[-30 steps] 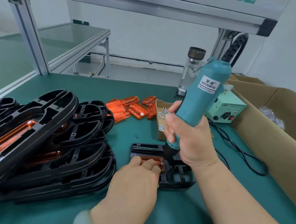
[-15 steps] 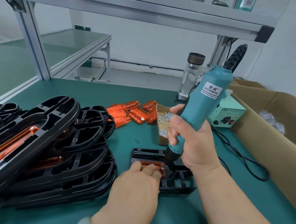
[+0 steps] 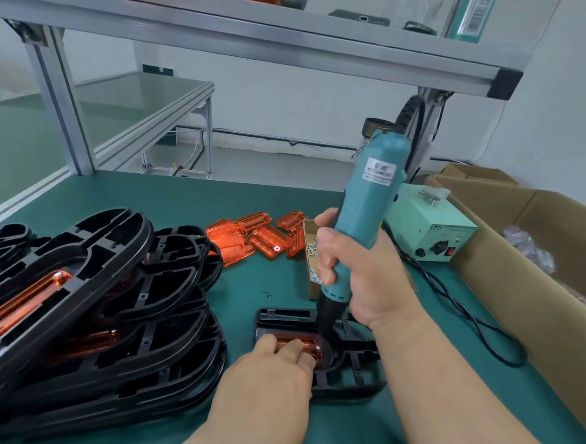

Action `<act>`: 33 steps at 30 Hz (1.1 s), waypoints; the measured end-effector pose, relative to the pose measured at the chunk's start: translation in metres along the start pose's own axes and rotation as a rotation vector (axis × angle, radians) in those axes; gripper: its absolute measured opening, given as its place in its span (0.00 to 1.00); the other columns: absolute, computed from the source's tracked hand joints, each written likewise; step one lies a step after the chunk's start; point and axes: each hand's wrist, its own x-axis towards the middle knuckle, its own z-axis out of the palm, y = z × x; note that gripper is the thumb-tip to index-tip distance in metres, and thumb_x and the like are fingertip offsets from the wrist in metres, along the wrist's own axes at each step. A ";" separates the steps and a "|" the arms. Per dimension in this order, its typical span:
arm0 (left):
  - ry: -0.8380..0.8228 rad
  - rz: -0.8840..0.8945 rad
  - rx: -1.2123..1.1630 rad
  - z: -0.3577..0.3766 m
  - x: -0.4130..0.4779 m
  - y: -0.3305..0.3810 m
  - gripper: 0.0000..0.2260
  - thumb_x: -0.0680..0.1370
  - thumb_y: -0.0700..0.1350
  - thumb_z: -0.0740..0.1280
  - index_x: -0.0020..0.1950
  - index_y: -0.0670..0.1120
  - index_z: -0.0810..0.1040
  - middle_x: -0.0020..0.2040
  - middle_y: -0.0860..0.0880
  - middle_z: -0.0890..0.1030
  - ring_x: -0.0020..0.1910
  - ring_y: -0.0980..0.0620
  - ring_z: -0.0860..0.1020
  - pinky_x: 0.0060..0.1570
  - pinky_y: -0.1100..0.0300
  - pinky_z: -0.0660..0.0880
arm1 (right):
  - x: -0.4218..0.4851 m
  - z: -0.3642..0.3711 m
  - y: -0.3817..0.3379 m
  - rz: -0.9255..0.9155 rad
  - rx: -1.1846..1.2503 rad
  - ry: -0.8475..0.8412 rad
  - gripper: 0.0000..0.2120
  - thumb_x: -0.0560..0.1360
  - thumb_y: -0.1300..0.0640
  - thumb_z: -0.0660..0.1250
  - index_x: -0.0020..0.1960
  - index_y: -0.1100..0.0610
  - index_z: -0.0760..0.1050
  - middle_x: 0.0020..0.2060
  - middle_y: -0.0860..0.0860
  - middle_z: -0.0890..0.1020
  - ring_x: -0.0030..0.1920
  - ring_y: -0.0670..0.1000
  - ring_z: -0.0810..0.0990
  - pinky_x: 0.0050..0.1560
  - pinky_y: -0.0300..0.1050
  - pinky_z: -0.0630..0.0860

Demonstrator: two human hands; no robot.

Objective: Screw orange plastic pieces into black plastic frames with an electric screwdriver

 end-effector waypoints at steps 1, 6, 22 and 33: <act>-0.005 0.000 0.003 -0.001 0.000 0.000 0.20 0.82 0.47 0.53 0.75 0.51 0.58 0.76 0.55 0.58 0.67 0.49 0.59 0.63 0.56 0.66 | 0.003 -0.001 -0.007 -0.005 0.029 -0.061 0.04 0.70 0.63 0.67 0.44 0.56 0.76 0.25 0.49 0.72 0.22 0.47 0.68 0.28 0.39 0.69; -0.029 -0.011 -0.002 -0.004 0.000 0.000 0.20 0.83 0.48 0.53 0.75 0.52 0.57 0.76 0.56 0.57 0.68 0.49 0.58 0.63 0.56 0.65 | 0.018 -0.002 -0.043 0.003 -0.075 -0.032 0.07 0.71 0.60 0.72 0.44 0.56 0.74 0.26 0.49 0.73 0.23 0.47 0.69 0.26 0.38 0.70; 0.035 0.017 0.000 -0.006 -0.003 0.001 0.13 0.82 0.47 0.54 0.66 0.51 0.68 0.64 0.56 0.70 0.60 0.50 0.64 0.57 0.57 0.71 | -0.091 -0.114 -0.097 0.511 -0.832 0.338 0.02 0.78 0.59 0.67 0.50 0.54 0.77 0.40 0.55 0.81 0.36 0.54 0.81 0.37 0.48 0.75; 0.054 0.024 -0.031 -0.003 -0.003 -0.003 0.16 0.82 0.48 0.54 0.70 0.52 0.66 0.68 0.56 0.69 0.64 0.50 0.63 0.59 0.56 0.72 | -0.131 -0.135 -0.039 0.733 -1.528 0.218 0.16 0.75 0.42 0.68 0.56 0.50 0.71 0.45 0.48 0.79 0.45 0.50 0.77 0.44 0.43 0.72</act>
